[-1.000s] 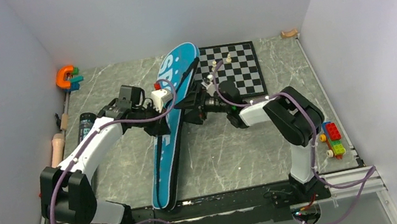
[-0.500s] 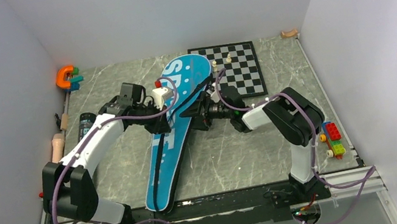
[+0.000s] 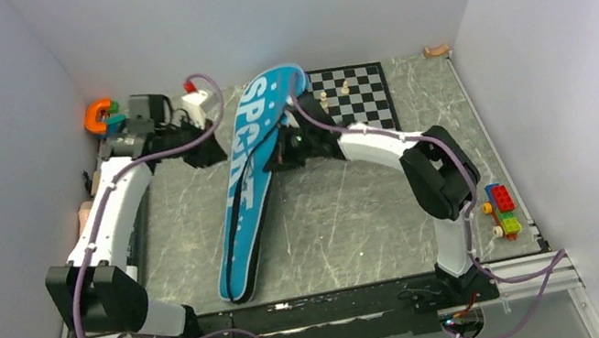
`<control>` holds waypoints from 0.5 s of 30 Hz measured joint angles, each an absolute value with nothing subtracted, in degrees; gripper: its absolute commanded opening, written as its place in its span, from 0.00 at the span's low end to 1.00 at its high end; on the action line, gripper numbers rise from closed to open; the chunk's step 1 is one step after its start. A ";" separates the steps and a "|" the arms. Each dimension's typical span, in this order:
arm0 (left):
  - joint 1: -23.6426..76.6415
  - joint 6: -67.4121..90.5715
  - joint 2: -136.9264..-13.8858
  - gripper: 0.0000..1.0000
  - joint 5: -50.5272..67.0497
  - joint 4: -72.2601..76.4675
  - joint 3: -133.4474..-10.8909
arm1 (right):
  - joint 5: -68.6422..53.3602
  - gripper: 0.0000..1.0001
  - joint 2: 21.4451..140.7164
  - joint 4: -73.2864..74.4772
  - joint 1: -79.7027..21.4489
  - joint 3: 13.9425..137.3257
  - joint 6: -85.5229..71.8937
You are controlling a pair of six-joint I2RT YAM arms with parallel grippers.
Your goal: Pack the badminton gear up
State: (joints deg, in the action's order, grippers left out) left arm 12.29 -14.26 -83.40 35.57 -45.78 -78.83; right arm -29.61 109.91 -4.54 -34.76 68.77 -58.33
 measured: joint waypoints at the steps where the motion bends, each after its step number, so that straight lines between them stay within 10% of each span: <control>1: 10.87 -14.46 -83.11 0.34 35.99 -46.06 -80.16 | -27.27 0.00 109.95 2.72 -35.48 74.78 -53.87; 5: 3.86 -14.63 -80.99 0.70 38.63 -47.20 -84.16 | -15.92 0.00 113.10 26.50 -39.72 102.39 -37.23; 10: -2.24 -14.28 -77.97 0.76 43.00 -48.25 -84.79 | 1.21 0.00 118.85 46.19 -47.59 130.34 -19.81; 15: -6.11 -14.68 -77.10 0.76 45.65 -48.82 -83.96 | 14.79 0.00 120.33 52.10 -54.96 131.68 -7.46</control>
State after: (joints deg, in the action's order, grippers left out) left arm -6.11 -14.68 -77.10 45.65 -48.82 -83.96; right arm 14.79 120.33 52.10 -54.96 131.68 -7.46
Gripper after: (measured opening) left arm 0.762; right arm 0.031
